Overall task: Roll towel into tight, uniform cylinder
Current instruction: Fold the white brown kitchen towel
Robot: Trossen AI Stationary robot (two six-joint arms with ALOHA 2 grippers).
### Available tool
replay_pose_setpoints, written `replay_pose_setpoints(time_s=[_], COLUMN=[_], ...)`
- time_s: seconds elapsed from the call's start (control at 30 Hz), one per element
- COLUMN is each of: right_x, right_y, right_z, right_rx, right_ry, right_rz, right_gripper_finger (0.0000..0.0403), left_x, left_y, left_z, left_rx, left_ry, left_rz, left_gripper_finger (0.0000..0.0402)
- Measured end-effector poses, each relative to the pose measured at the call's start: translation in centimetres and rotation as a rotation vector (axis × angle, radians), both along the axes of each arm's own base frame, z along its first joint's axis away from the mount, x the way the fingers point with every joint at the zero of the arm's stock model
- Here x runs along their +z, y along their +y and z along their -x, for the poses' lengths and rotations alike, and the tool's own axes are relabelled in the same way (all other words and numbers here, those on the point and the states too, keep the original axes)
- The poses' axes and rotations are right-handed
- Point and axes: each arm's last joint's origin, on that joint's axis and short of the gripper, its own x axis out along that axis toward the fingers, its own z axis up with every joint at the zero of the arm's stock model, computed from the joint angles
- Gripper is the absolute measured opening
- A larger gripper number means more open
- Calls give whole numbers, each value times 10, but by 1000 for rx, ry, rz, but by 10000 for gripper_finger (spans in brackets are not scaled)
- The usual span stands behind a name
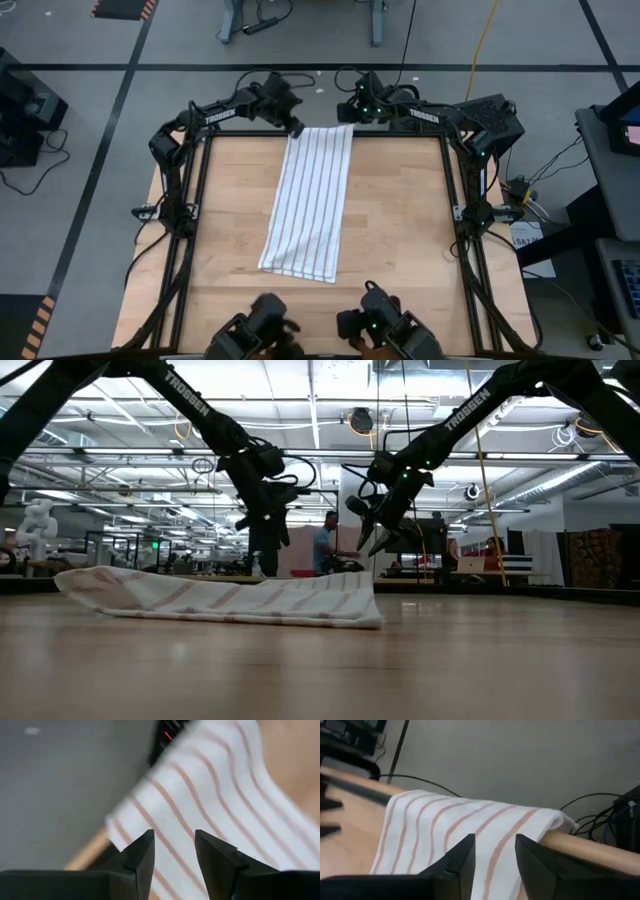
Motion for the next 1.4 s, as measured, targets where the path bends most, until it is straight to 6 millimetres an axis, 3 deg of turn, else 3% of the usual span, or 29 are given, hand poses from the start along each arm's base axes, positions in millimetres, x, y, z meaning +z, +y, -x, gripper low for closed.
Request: replay_pose_setpoints(time_s=[0.23, 0.47, 0.6, 0.73, 0.87, 0.97, 1.13, 1.3, 1.4], right_x=[-4, -6, -9, -10, -12, -10, -8, -7, -9], right_y=[21, 82, 115, 130, 125, 117, 94, 67, 51], right_z=[-7, -22, -40, -57, -58, -50, -36, -25, -16], right_rx=[196, 388, 450, 438, 389, 392, 398, 325, 253], right_ry=[-50, 164, 291, 317, 279, 290, 261, 166, 142], right_rz=[-187, -352, -286, -183, -178, -176, -163, -161, -169], right_gripper_finger=[139, 139, 138, 127, 106, 90, 67, 39, 23], left_x=[-22, -37, -48, -65, -83, -83, -48, -1, 9], left_y=[-41, -79, -99, -122, -141, -152, -157, -157, -157], left_z=[2, 4, 3, 5, 16, 25, 31, 29, 27], left_rx=[-245, -296, -333, -340, -303, -271, -234, -243, -210], left_ry=[116, 277, 344, 410, 495, 487, 344, 131, 127], left_rz=[251, 450, 507, 573, 652, 701, 595, 333, 180], left_gripper_finger=[100, 50, 33, 22, 17, 17, 17, 17, 17])
